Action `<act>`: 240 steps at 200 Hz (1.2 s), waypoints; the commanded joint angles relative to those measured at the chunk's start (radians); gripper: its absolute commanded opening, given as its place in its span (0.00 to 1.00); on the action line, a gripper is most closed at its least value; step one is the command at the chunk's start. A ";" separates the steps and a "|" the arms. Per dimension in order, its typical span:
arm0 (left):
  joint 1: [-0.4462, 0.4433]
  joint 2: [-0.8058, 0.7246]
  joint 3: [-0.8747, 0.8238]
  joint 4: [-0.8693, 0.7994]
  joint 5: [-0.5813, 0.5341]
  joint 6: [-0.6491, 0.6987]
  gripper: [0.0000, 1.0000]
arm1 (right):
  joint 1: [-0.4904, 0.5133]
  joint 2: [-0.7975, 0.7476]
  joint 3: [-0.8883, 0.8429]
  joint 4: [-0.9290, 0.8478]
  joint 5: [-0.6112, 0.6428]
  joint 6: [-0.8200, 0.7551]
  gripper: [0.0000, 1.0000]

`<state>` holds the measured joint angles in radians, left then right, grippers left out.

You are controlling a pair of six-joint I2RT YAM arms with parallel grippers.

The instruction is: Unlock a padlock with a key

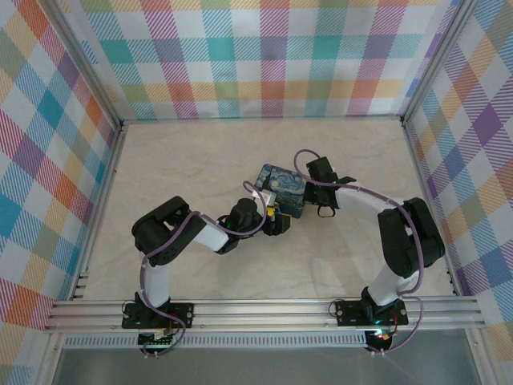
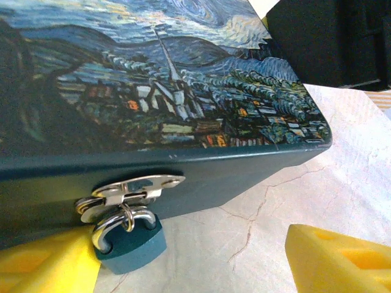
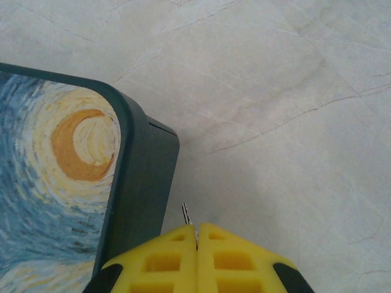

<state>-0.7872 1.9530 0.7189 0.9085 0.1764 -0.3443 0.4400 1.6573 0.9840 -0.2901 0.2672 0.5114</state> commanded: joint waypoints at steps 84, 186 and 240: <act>0.037 0.035 -0.011 0.063 0.218 -0.001 0.64 | 0.014 0.018 0.051 0.027 -0.061 -0.025 0.00; 0.037 -0.018 -0.007 -0.139 -0.025 -0.175 0.72 | 0.034 0.012 0.053 0.008 -0.046 -0.002 0.00; 0.033 -0.087 0.006 -0.252 -0.099 -0.159 0.75 | 0.051 0.019 0.055 0.022 -0.056 0.006 0.00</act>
<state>-0.7578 1.8870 0.7311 0.7616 0.1497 -0.4946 0.4736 1.6665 1.0153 -0.2775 0.2295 0.5037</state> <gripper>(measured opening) 0.755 0.055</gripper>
